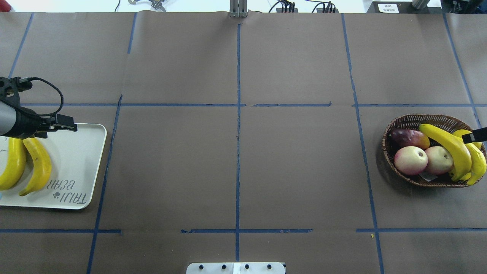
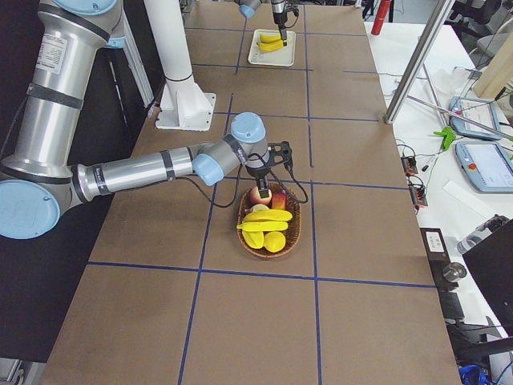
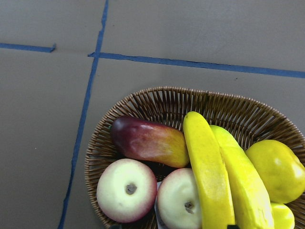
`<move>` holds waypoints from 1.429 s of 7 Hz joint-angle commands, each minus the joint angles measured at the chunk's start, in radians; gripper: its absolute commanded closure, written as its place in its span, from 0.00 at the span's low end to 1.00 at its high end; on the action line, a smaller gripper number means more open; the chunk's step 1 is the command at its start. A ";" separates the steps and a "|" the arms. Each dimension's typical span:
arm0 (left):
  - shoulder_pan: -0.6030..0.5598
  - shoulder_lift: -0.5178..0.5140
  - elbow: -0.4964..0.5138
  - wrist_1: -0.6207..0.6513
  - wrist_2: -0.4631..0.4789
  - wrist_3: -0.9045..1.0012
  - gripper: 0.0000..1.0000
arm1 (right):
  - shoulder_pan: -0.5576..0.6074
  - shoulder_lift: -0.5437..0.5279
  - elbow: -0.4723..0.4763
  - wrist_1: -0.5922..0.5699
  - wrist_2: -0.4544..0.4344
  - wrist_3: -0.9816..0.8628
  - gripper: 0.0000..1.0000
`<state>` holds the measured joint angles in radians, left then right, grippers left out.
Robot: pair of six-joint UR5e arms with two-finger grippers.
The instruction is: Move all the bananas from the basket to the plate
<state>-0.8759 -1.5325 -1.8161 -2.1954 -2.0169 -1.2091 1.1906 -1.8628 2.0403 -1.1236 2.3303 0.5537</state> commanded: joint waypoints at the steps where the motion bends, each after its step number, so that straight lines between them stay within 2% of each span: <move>1: 0.002 -0.012 0.011 0.000 0.000 -0.020 0.00 | -0.023 0.011 -0.063 0.005 -0.025 -0.001 0.31; 3: 0.003 -0.017 0.012 0.002 0.000 -0.018 0.00 | -0.081 0.036 -0.109 0.002 -0.072 0.002 0.31; 5: 0.003 -0.026 0.011 0.002 0.000 -0.018 0.00 | -0.091 0.037 -0.152 0.002 -0.072 0.000 0.31; 10: 0.003 -0.031 0.011 0.002 0.000 -0.015 0.00 | -0.126 0.071 -0.183 -0.004 -0.089 0.006 0.35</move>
<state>-0.8732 -1.5619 -1.8055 -2.1936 -2.0172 -1.2244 1.0670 -1.7934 1.8631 -1.1282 2.2417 0.5608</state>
